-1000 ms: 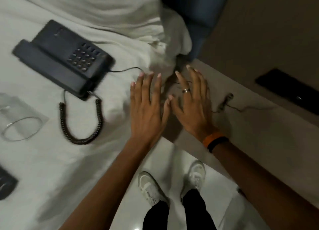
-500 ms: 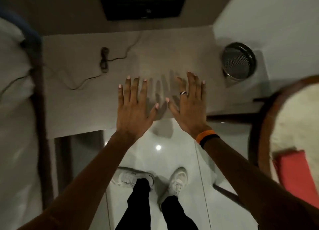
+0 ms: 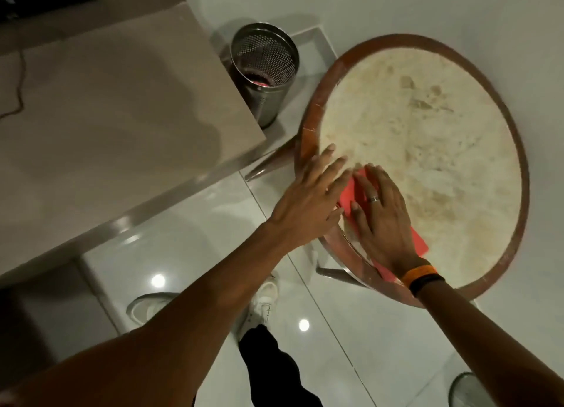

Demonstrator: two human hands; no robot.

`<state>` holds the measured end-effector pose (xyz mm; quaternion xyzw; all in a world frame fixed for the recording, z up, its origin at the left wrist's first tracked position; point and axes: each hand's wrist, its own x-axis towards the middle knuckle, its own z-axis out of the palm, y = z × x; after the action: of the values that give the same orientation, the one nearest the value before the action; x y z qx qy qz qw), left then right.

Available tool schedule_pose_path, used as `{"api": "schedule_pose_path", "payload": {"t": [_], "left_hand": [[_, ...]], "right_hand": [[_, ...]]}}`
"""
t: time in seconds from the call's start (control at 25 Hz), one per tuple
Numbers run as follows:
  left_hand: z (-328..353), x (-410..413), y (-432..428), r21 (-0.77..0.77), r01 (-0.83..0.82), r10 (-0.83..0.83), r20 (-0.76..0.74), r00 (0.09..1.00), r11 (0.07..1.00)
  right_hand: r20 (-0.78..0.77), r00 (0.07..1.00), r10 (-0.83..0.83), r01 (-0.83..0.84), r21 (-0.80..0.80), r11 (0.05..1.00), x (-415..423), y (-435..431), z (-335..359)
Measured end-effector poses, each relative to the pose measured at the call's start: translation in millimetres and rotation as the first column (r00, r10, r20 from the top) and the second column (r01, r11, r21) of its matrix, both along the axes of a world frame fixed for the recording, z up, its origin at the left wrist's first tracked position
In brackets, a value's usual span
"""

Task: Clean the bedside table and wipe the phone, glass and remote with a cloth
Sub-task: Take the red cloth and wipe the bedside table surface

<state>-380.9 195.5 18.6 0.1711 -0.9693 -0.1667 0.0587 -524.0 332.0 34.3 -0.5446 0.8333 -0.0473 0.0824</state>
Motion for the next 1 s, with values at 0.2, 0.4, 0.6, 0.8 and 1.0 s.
{"api": "schedule_pose_path", "payload": {"t": [0.2, 0.4, 0.6, 0.8, 1.0], "left_hand": [[-14, -29, 29, 0.066, 0.037, -0.034, -0.053, 0.998, 0.997], [-15, -32, 27, 0.290, -0.097, 0.158, -0.194, 0.968, 0.952], [-16, 56, -27, 0.555, -0.352, 0.559, -0.262, 0.786, 0.754], [-24, 216, -96, 0.490, -0.705, 0.821, -0.041, 0.569, 0.513], [-31, 382, -122, 0.427, -0.870, 0.962, -0.002, 0.273, 0.248]], "right_hand": [[-0.002, 0.996, 0.086, -0.086, -0.003, 0.996, -9, 34, -17], [0.163, 0.980, -0.111, 0.130, -0.116, 0.985, 1, 11, -22], [0.325, 0.945, 0.033, 0.029, -0.184, 0.983, 69, -73, -28], [0.194, 0.830, 0.524, -0.500, -0.161, 0.851, 212, -187, -53], [0.146, 0.564, 0.813, -0.795, -0.169, 0.583, 366, -275, -74]]}}
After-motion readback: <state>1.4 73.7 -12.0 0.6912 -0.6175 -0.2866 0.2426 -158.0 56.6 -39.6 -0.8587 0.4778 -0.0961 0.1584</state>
